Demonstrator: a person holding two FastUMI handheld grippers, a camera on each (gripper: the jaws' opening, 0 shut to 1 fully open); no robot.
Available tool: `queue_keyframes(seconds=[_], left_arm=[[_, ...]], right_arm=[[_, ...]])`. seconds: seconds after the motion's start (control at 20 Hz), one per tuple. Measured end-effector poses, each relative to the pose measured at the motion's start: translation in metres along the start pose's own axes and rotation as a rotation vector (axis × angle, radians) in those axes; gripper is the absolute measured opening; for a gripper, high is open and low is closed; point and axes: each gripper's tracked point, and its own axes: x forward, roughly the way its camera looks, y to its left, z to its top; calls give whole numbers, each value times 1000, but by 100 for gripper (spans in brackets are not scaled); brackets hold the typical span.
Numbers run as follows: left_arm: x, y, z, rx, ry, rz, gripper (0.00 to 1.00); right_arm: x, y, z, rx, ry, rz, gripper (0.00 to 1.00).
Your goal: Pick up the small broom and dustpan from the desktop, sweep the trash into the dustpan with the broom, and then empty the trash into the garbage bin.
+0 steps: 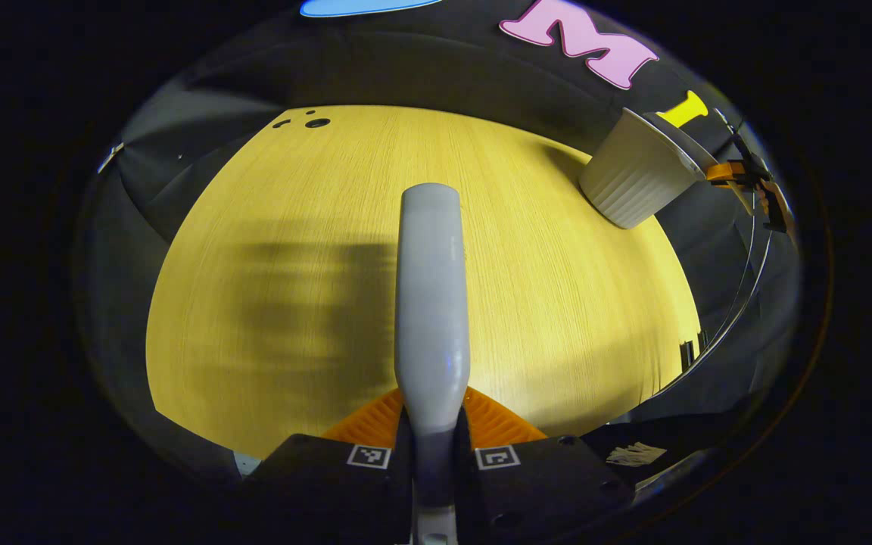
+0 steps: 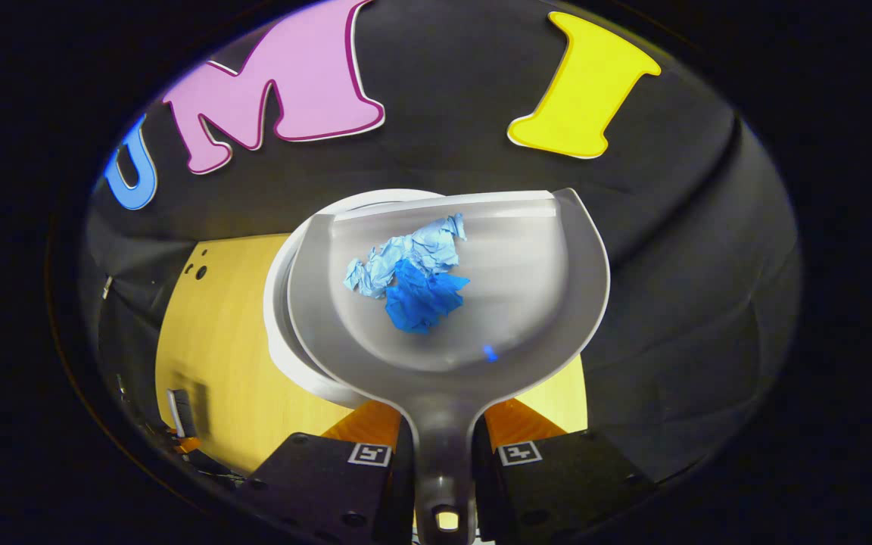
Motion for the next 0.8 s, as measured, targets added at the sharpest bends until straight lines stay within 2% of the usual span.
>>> queue_keyframes(seconds=[0.1,0.2,0.25,0.35,0.4,0.45,0.55,0.6,0.65,0.7,0.75,0.8], left_arm=[[-1,0,-2,1,15,2,26],[-2,0,-3,6,22,-3,29],[-2,-1,-2,10,24,-5,26],[-1,-1,-2,17,23,-12,26],[-1,-2,-2,20,20,-15,29],[0,-2,-1,22,18,-17,26],[0,-4,-2,24,15,-24,26],[0,-4,-2,25,17,-26,26],[-1,-3,-3,28,20,-25,26],[-1,-3,-5,30,24,-24,26],[-2,-3,-6,30,28,-24,26],[-3,-4,-8,26,32,-26,26]], right_arm=[[1,-2,0,-46,-7,-42,36],[2,-7,2,-139,-15,-94,36],[3,-9,4,-193,-18,-120,36],[1,-14,6,-301,-25,-177,36],[1,-15,8,-347,-28,-199,36],[-1,-15,10,-387,-32,-218,36],[-2,-18,14,-472,-37,-263,36],[-3,-18,16,-519,-48,-285,27],[-2,-18,18,-565,-65,-311,36],[-6,-20,20,-609,-77,-346,36],[-7,-19,22,-647,-86,-374,27],[-8,-19,24,-686,-95,-401,36]])
